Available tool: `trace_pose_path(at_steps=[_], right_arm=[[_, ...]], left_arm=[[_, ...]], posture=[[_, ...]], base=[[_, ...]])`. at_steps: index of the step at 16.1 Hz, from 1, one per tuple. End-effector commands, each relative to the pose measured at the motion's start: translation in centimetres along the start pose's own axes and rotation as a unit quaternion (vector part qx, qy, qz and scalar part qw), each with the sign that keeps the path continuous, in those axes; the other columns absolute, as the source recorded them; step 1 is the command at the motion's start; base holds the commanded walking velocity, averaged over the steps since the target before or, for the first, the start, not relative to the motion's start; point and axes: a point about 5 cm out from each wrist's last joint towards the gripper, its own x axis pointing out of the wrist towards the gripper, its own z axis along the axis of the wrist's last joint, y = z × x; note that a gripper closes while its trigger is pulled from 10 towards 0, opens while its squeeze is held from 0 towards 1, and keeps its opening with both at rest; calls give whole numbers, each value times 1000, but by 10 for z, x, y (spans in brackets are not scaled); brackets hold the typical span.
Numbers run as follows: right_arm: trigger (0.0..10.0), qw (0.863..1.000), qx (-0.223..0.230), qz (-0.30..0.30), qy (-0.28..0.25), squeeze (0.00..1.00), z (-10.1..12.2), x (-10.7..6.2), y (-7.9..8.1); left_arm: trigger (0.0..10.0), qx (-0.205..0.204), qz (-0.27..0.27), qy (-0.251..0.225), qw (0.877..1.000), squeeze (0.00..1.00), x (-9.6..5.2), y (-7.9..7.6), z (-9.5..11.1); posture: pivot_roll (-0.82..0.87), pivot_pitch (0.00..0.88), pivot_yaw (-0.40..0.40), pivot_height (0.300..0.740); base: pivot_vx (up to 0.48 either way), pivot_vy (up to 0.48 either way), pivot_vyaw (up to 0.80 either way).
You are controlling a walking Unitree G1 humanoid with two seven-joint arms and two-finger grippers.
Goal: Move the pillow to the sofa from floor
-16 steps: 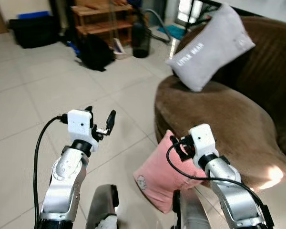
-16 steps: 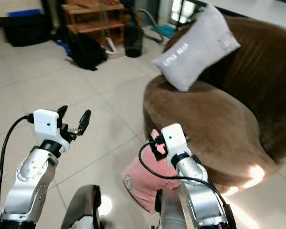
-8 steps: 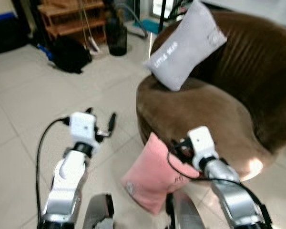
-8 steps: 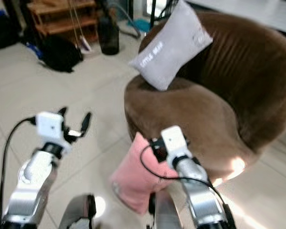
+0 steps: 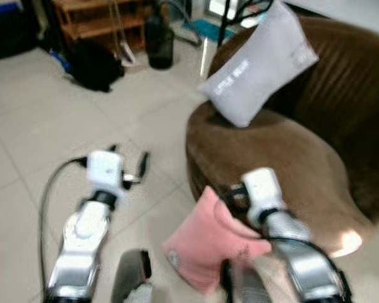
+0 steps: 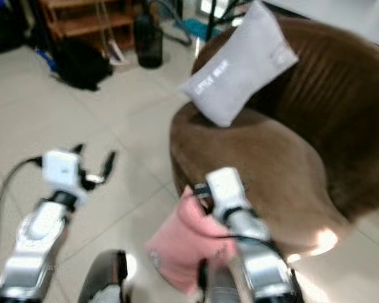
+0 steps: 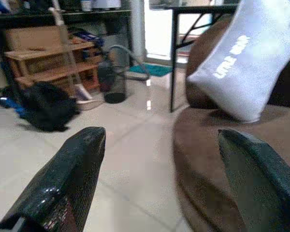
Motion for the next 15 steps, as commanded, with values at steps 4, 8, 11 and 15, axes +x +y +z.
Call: trace_pose_path(at_steps=[4, 8, 11, 15], right_arm=[[10000, 999, 24, -14, 35, 0, -23, -3, -6], [10000, 999, 22, -22, 38, 0, -31, 10, -5], [10000, 998, 34, -27, 37, 0, -33, 16, -1], [10000, 997, 60, -42, 32, 0, -33, 31, 2]], left_arm=[[10000, 18, -71, 28, 997, 0, -8, -18, -10], [10000, 28, -80, 12, 996, 0, -2, -16, -8], [10000, 33, -81, 5, 996, 0, -7, -13, -5], [10000, 44, -105, 1, 993, 0, -17, -8, 3]], posture=[[-36, 66, -18, 610], [-31, 111, -13, 570], [-10, 146, -13, 545], [38, 214, 27, 495]], base=[[0, 0, 0], [0, 0, 0], [0, 0, 0], [0, 0, 0]])
